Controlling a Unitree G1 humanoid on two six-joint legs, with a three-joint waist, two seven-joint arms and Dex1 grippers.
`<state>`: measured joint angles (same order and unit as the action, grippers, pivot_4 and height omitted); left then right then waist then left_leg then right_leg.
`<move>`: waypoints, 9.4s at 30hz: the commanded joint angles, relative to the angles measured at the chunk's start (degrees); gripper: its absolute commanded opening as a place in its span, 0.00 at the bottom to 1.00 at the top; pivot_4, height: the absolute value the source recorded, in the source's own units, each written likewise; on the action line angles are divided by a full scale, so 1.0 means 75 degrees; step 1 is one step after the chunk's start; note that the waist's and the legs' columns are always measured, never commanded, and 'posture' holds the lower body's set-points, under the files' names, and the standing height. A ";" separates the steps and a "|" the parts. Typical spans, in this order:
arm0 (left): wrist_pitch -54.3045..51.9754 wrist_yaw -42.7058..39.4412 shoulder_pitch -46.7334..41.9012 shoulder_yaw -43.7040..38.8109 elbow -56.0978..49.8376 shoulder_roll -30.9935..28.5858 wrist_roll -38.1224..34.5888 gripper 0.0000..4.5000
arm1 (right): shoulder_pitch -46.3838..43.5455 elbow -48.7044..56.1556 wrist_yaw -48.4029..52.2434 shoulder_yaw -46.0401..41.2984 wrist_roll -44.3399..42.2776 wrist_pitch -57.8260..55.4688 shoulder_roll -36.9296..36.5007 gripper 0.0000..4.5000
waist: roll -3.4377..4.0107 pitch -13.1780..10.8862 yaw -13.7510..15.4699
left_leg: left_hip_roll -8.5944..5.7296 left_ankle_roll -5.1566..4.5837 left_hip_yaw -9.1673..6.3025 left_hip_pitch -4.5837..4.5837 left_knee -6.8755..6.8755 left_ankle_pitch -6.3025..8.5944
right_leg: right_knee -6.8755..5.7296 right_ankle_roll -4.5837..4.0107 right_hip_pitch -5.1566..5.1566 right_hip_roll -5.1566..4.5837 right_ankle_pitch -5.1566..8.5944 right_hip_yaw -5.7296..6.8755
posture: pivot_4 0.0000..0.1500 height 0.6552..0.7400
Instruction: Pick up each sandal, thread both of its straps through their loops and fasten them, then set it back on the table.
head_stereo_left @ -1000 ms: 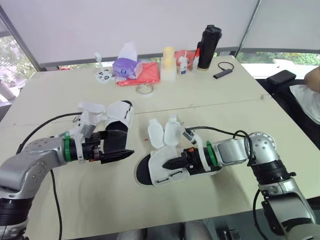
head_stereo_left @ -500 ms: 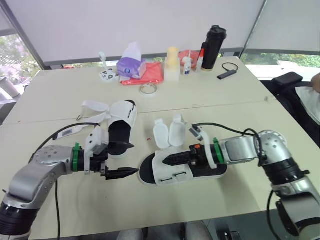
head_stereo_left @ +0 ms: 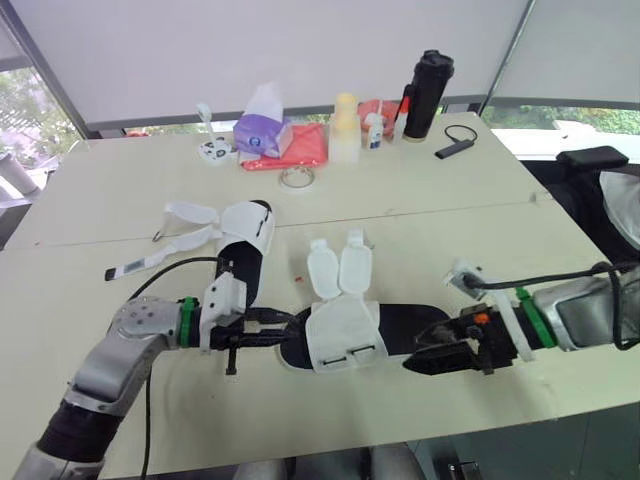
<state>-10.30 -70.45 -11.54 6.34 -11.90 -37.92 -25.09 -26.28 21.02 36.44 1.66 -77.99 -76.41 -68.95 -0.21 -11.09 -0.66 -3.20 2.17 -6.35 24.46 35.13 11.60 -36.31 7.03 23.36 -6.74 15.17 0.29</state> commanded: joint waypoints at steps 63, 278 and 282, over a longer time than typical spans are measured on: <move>0.1170 0.0396 0.0020 0.0884 0.1135 0.0849 0.1328 0.00 | -0.5311 -0.7971 0.0554 -0.1890 0.4548 -0.1180 0.6192 0.60 | 0.0007 0.0004 -0.0051 | -0.0016 0.0005 -0.0008 -0.0016 0.0009 -0.0005 | -0.0058 0.0056 0.0007 0.0010 -0.0058 -0.0007 | 1.00 1.00; -0.0063 0.1377 -0.0124 0.0932 0.0483 0.1580 0.1024 0.00 | -0.4036 -0.5910 -0.6817 0.2299 1.8270 1.7883 0.3287 0.01 | -0.0023 0.0031 -0.0060 | -0.0017 0.0041 0.0005 -0.0037 -0.0008 -0.0026 | -0.0007 0.0055 -0.0017 0.0011 -0.0075 -0.0026 | 1.00 1.00; -0.0019 0.1431 -0.0058 0.0980 0.0503 0.1568 0.1070 0.00 | -0.3183 -0.4944 -0.6288 0.2199 1.7509 1.8154 0.3072 0.01 | -0.0023 0.0031 -0.0030 | -0.0017 0.0041 0.0004 -0.0037 -0.0007 -0.0026 | -0.0007 0.0055 -0.0020 0.0012 -0.0075 -0.0029 | 1.00 1.00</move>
<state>-10.91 -59.73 -11.89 14.19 -6.24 -25.96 -16.74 -51.11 -20.02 -11.71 19.60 56.89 58.76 -45.27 -0.39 -10.86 -0.89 -3.33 2.48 -6.34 24.18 35.08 11.40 -36.37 7.44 23.18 -6.65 14.61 0.08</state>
